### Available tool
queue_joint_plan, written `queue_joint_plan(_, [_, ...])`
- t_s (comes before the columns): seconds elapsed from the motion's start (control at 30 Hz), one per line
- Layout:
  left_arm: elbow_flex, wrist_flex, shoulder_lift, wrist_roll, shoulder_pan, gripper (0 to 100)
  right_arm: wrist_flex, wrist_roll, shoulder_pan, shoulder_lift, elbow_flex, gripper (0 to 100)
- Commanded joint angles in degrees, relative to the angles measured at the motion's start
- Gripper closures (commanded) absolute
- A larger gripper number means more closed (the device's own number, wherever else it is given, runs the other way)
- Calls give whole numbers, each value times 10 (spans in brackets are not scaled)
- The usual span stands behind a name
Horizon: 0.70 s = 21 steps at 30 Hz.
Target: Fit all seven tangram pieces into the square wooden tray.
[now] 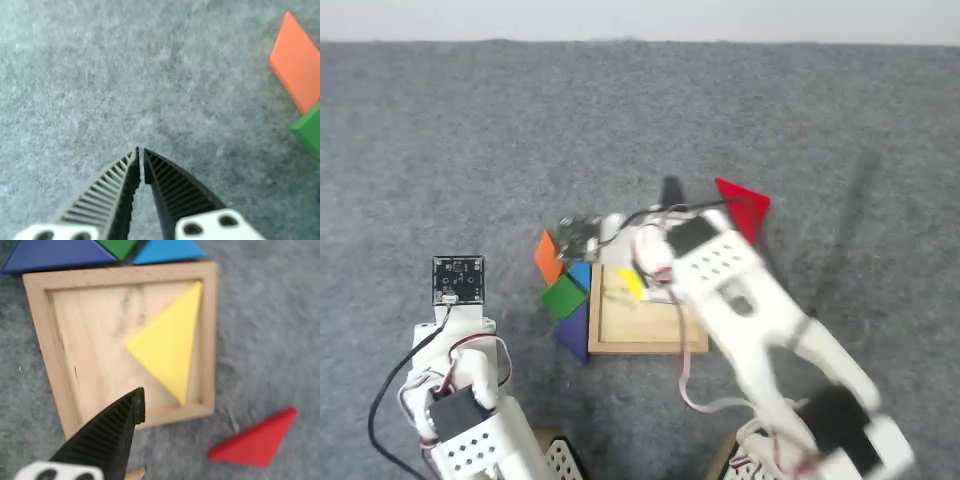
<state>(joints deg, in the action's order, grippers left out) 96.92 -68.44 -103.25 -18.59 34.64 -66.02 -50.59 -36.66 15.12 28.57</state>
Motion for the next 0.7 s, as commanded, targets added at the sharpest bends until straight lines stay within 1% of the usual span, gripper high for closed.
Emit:
queue_joint_plan(0.0, [-5,17,-10,4,-21,985,-11,45,12,119,49,525])
queue_joint_plan(0.07, [-5,12,-10,4,-27,985,0,90,-3,139,90,641])
queue_joint_plan(0.2, [-5,-3,-9,4,-43,985,64,224,-36,131,137,935])
queue_joint_plan(0.23, [-5,-3,-9,4,-43,985,87,250,-44,121,140,972])
queue_joint_plan(0.4, [-5,-3,-9,3,-43,985,177,352,-72,25,148,973])
queue_joint_plan(0.47, [-5,-3,-9,3,-43,985,207,379,-72,-26,144,972])
queue_joint_plan(0.53, [-5,-3,-9,3,-43,985,220,394,-70,-71,130,972])
queue_joint_plan(0.67, [-5,-3,-9,3,-43,985,218,397,-52,-134,84,972])
